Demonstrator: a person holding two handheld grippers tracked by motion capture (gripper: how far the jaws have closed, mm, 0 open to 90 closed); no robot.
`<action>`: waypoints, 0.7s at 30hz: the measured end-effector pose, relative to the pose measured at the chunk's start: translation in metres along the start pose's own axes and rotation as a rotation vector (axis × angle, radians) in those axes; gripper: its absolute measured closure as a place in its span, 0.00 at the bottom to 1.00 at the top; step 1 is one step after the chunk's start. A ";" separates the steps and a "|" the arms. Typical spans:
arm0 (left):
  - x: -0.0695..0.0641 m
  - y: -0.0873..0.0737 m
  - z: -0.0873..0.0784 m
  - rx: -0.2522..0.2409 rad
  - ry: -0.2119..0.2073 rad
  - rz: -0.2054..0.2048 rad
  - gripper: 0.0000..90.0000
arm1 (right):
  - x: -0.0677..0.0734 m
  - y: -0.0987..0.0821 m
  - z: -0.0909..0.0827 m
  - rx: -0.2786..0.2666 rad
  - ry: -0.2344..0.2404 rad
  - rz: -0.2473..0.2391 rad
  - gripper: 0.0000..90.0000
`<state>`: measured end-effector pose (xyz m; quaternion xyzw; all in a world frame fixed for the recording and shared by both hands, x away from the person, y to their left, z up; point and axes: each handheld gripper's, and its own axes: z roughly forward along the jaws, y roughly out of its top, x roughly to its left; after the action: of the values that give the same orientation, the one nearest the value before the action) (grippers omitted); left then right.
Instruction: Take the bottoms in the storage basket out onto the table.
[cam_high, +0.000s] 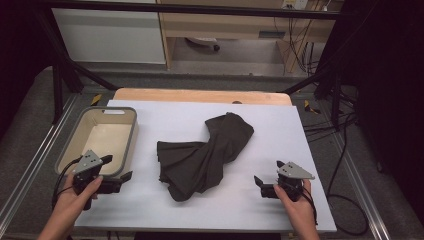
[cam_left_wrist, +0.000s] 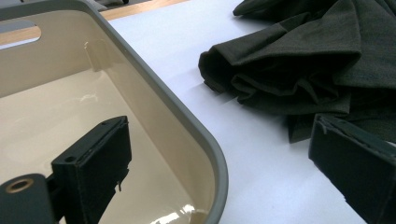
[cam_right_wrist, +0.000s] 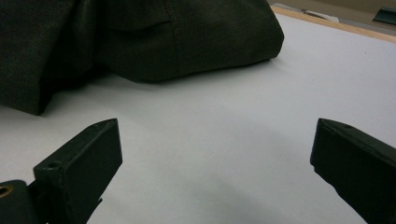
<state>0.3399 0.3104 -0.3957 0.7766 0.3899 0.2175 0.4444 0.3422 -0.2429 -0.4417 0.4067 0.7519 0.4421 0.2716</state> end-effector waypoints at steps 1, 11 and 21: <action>0.000 0.000 0.000 0.001 0.002 0.003 0.07 | 0.000 0.000 0.000 0.000 0.000 0.000 0.03; -0.001 -0.006 0.006 0.017 0.014 0.020 0.07 | 0.001 0.000 0.000 0.003 0.005 0.000 0.03; -0.001 -0.011 0.005 0.028 0.029 0.043 0.07 | 0.001 0.000 0.001 0.007 0.009 -0.005 0.03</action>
<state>0.3381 0.3106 -0.4080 0.7880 0.3824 0.2326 0.4228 0.3424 -0.2413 -0.4426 0.4037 0.7556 0.4409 0.2678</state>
